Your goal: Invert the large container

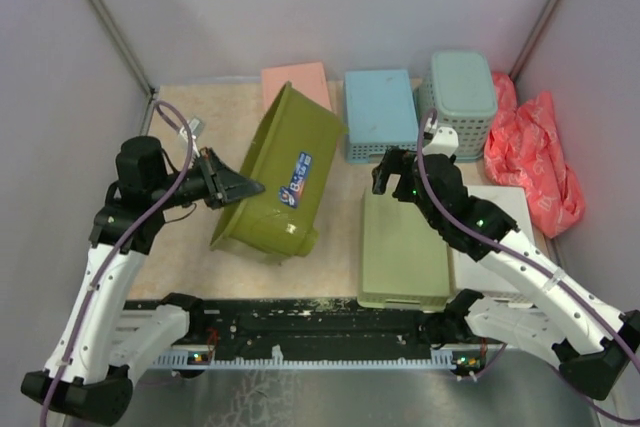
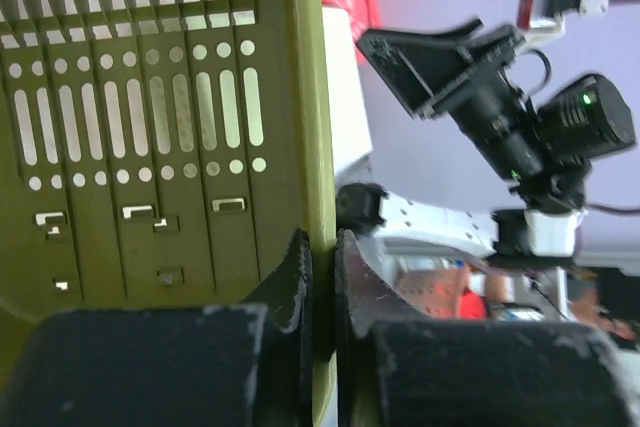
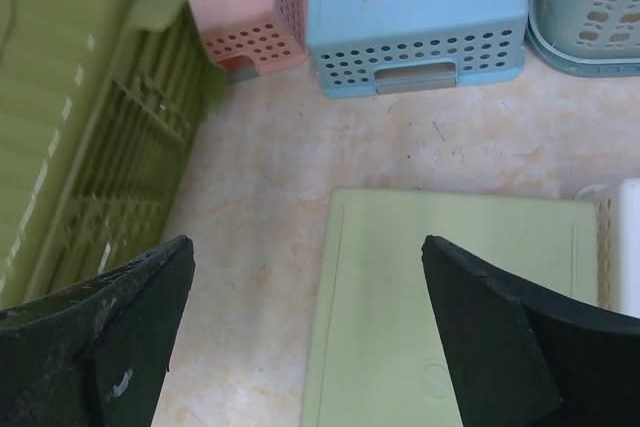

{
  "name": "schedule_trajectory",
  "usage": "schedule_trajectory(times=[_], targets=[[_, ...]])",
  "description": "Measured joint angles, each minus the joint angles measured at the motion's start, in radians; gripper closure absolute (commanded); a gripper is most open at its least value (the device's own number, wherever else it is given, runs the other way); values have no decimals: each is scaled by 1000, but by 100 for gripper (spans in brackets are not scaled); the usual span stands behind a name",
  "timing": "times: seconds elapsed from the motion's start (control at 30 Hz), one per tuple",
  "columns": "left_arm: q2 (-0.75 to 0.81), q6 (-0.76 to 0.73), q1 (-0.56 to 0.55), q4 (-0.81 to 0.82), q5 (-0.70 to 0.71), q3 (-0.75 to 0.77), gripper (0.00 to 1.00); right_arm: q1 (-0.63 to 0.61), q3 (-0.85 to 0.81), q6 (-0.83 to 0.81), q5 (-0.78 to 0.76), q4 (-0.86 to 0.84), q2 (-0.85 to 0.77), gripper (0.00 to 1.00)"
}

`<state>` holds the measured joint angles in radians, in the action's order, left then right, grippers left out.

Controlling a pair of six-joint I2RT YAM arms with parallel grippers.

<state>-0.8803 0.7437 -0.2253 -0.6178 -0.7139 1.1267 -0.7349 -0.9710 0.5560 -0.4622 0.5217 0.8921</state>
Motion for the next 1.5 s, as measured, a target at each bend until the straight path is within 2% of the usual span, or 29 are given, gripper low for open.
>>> schedule_trajectory(times=[0.13, 0.33, 0.57, 0.77, 1.0, 1.17, 1.5], targets=[[84, 190, -2, 172, -142, -167, 100, 0, 0, 0, 0, 2, 0, 3], [142, 445, -2, 467, -252, -380, 100, 0, 0, 0, 1, 3, 0, 3], [194, 621, 0, 606, -271, -531, 100, 0, 0, 1, 3, 3, 3, 3], [216, 666, 31, 677, -272, -599, 100, 0, 0, 2, 13, 3, 6, 3], [219, 624, 106, 706, -312, -646, 100, 0, 0, 31, 87, -10, 6, 3], [164, 454, 201, 540, -356, -559, 100, 0, 13, 98, 263, -98, 6, 3], [29, 92, 280, 255, -365, -396, 100, 0, 114, 146, 637, -338, 5, 4]])
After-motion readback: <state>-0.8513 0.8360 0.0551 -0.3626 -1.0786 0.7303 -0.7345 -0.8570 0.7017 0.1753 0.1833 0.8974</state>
